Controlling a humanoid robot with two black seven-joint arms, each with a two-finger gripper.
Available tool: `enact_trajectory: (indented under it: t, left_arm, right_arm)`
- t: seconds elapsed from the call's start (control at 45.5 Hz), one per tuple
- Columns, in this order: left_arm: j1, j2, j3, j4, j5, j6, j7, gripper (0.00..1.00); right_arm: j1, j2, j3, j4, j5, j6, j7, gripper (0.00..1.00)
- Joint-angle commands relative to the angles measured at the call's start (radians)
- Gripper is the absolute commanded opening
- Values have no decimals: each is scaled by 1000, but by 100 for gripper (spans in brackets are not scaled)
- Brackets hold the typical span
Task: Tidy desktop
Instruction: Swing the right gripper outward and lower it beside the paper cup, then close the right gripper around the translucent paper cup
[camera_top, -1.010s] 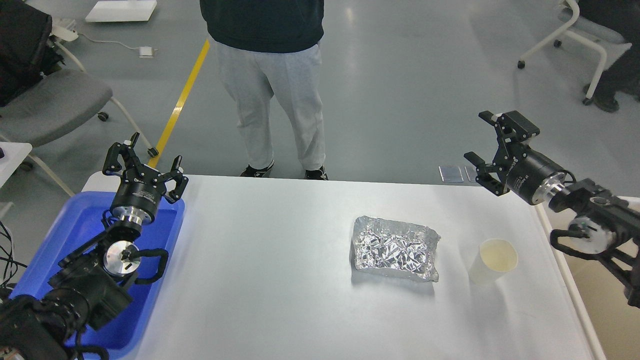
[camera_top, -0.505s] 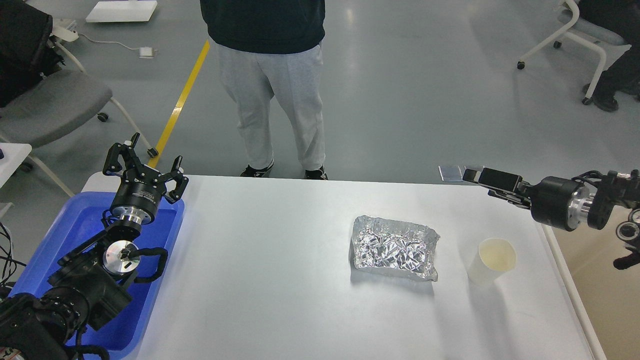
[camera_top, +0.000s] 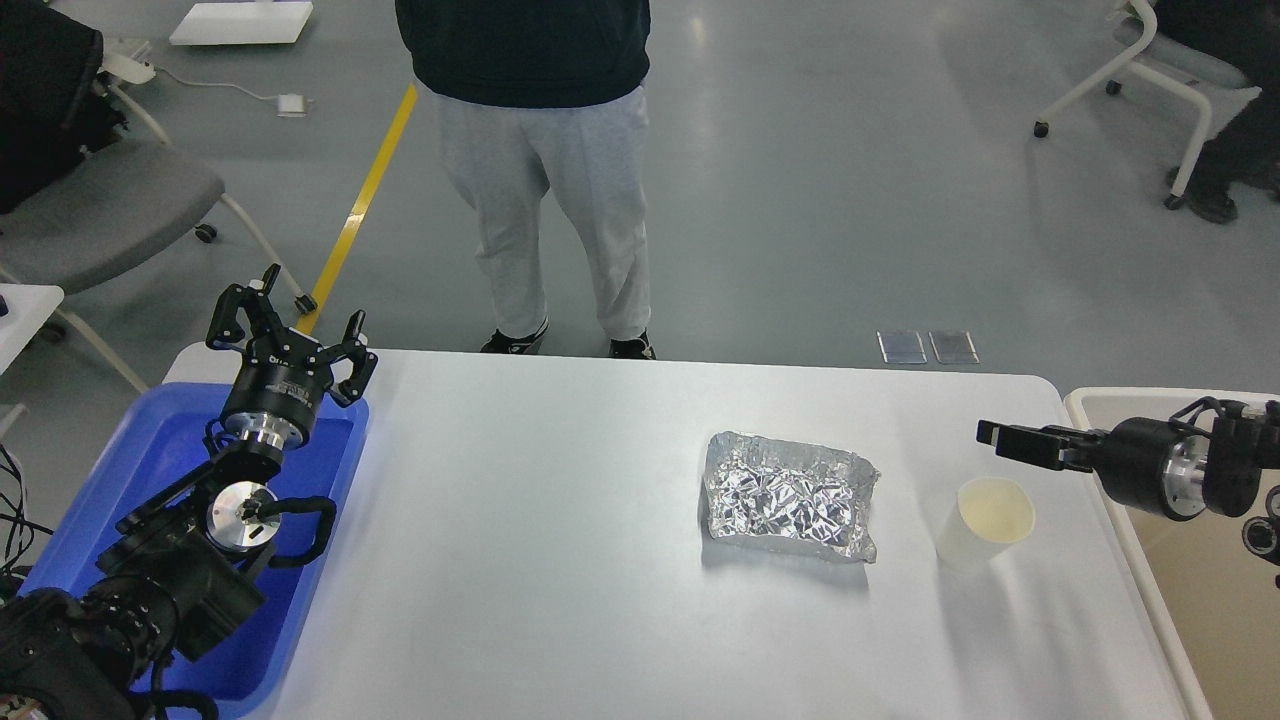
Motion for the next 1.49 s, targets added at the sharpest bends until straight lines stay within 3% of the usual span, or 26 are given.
enact_trajectory:
  t: [0.0,0.549,0.747,0.812,0.988,1.098,1.471]
  left_arm:
    - [0,0,0,0,0,-1,0,100]
    - [0,0,2,0,0,-1,0,100]
    - [0,0,2,0,0,-1,0,100]
    - [0,0,2,0,0,-1,0,100]
    - [0,0,2,0,0,-1,0,100]
    - [0,0,2,0,0,-1,0,100]
    - [0,0,2,0,0,-1,0,100]
  right_arm:
    - [-17,42,-90,-65,-17,-50,5,100]
    - [-51,70,-125,-102,-20,-48,11,96]
    - [-46,71,-128,-105,-13,-50,17,60]
    - [-48,79,-128,-105,-13,-51,17,55]
    - [-46,94,-113,-119,0,-62,16,18]
    - [-49,114,-122,-120,47,-76,16,1]
    - [-49,117,-127,-109,53,-65,28,0]
